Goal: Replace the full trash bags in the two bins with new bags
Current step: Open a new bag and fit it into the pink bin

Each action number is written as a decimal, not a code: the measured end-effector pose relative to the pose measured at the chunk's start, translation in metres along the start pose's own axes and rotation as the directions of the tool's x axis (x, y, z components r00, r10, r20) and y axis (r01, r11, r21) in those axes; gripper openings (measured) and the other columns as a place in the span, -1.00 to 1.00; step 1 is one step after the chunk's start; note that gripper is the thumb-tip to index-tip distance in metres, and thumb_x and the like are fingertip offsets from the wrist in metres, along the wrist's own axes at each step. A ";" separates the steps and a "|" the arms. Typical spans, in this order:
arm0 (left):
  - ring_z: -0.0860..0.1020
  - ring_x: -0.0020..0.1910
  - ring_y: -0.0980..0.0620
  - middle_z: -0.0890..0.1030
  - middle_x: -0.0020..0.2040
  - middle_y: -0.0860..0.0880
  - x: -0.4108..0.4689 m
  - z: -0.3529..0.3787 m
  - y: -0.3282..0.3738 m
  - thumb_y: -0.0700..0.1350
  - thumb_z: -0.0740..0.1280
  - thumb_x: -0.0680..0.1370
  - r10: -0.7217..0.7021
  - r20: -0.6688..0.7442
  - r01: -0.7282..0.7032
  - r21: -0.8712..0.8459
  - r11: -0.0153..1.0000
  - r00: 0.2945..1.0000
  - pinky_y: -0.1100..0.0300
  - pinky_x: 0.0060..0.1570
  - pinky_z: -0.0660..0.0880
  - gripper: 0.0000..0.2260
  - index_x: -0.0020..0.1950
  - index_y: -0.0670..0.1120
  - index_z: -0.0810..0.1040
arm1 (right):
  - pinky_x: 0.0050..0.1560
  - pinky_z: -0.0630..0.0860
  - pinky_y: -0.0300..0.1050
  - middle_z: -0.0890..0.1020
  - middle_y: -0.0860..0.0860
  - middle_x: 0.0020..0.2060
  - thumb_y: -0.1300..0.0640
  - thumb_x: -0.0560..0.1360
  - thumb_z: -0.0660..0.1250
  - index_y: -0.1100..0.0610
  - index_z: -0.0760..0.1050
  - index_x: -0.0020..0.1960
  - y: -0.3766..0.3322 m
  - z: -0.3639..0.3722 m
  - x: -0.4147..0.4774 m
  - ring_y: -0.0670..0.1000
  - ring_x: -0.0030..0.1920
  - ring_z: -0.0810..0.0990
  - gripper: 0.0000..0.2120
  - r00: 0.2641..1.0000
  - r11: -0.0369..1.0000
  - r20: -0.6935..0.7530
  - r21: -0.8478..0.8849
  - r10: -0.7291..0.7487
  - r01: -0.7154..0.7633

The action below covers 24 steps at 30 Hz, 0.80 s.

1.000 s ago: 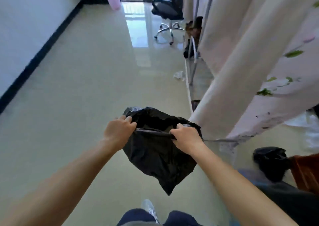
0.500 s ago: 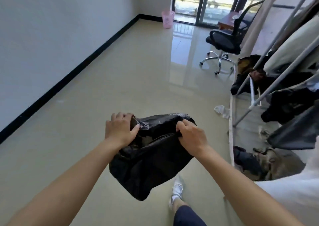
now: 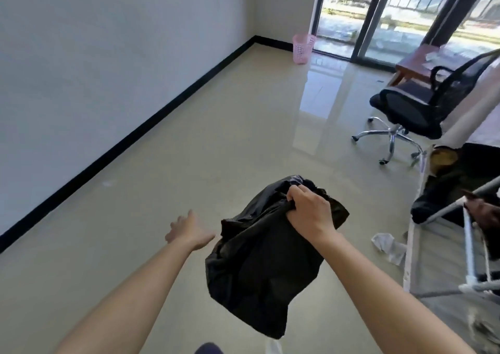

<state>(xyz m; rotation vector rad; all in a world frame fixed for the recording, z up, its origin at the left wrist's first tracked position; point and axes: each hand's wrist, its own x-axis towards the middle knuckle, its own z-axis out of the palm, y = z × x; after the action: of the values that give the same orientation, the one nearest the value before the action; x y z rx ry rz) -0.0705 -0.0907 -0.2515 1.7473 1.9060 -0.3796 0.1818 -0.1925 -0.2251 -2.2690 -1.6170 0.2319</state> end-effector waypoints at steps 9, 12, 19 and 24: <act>0.18 0.53 -0.19 0.14 0.57 -0.17 0.226 -0.077 0.102 0.27 0.47 0.38 -0.005 0.293 0.175 -0.558 0.811 0.956 -0.08 0.41 0.23 0.12 0.58 -0.17 -0.22 | -0.40 0.10 -0.27 0.45 -0.08 -0.29 0.26 0.27 0.32 0.04 0.40 -0.15 -0.019 0.028 0.267 -0.01 -0.37 0.34 -0.78 0.993 1.000 -0.113 -0.024 -0.022 0.020; 0.25 0.49 -0.19 0.20 0.54 -0.19 0.292 -0.117 0.135 0.25 0.59 0.22 0.059 0.324 0.150 -0.583 0.799 0.944 -0.07 0.38 0.30 0.27 0.57 -0.20 -0.19 | -0.43 0.09 -0.28 0.41 -0.09 -0.33 0.29 0.19 0.33 0.06 0.38 -0.18 -0.020 0.026 0.341 0.00 -0.40 0.31 -0.73 0.985 1.000 -0.172 -0.019 0.014 -0.017; 0.60 0.10 -0.19 0.47 0.29 -0.16 0.442 -0.243 0.265 0.03 0.59 0.32 0.189 0.419 0.160 -0.667 0.727 0.888 -0.06 -0.12 0.63 -0.05 0.48 -0.13 0.04 | -0.43 0.14 -0.23 0.36 -0.11 -0.35 0.33 0.12 0.30 0.04 0.34 -0.21 0.007 -0.007 0.521 0.03 -0.41 0.30 -0.68 0.924 0.994 -0.369 0.013 0.104 -0.107; 0.55 -0.26 -0.08 0.57 -0.02 -0.21 0.539 -0.286 0.399 -0.33 0.25 0.46 0.301 0.231 -0.053 -0.708 0.704 0.925 0.18 -0.35 0.45 -0.63 0.27 -0.25 0.45 | -0.34 0.23 -0.14 0.37 -0.15 -0.28 0.32 0.21 0.32 0.06 0.41 -0.14 0.064 0.001 0.645 0.06 -0.36 0.34 -0.72 0.921 0.976 -0.322 0.053 0.218 -0.212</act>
<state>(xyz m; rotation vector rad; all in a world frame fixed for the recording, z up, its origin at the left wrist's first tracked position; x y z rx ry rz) 0.2516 0.5641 -0.2555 1.2339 1.3517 0.1209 0.4559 0.3943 -0.2075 -2.3229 -1.1957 -0.0767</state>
